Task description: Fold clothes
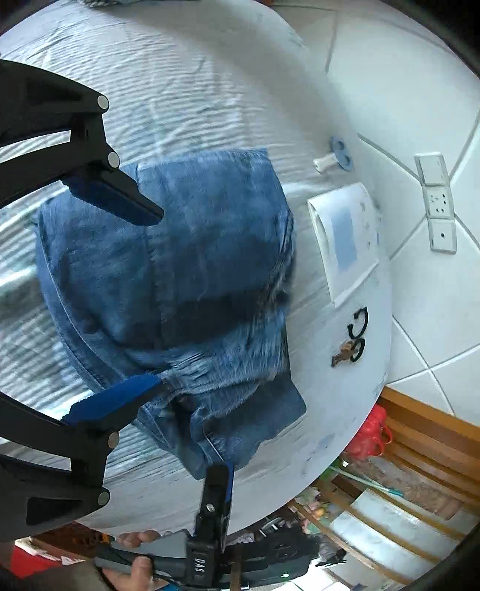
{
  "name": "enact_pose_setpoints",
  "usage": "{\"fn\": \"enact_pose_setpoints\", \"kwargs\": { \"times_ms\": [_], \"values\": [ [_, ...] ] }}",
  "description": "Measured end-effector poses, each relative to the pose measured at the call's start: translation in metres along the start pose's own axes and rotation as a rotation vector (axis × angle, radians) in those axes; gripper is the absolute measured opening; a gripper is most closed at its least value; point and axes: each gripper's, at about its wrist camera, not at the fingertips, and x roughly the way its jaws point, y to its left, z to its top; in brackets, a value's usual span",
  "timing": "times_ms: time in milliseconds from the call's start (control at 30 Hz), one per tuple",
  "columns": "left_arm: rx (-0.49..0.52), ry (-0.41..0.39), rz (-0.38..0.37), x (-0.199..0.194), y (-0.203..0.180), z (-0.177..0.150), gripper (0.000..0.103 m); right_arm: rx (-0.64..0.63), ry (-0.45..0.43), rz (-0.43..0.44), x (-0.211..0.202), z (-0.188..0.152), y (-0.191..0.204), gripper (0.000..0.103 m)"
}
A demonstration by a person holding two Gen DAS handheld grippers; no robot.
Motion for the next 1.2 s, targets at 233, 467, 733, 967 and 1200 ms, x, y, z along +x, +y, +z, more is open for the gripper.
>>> {"fn": "enact_pose_setpoints", "kwargs": {
  "times_ms": [233, 467, 733, 967, 1200],
  "values": [
    [-0.169, -0.019, 0.159, 0.005, 0.06, 0.007, 0.084, 0.011, -0.047, -0.092, -0.018, 0.009, -0.015, 0.071],
    [-0.201, 0.01, 0.199, 0.043, 0.06, 0.02, 0.084, -0.049, 0.017, -0.091, 0.017, 0.022, 0.006, 0.052],
    [-0.211, 0.122, 0.335, 0.099, 0.063, 0.004, 0.093, -0.043, 0.152, -0.118, 0.064, 0.011, 0.008, 0.052],
    [-0.276, 0.081, 0.324, 0.073, 0.066, 0.0, 0.099, -0.032, 0.062, -0.122, 0.007, -0.001, -0.006, 0.052],
    [-0.352, -0.02, 0.314, 0.022, 0.007, -0.014, 0.099, -0.253, 0.172, -0.105, 0.013, 0.015, -0.033, 0.052]
  ]
}}
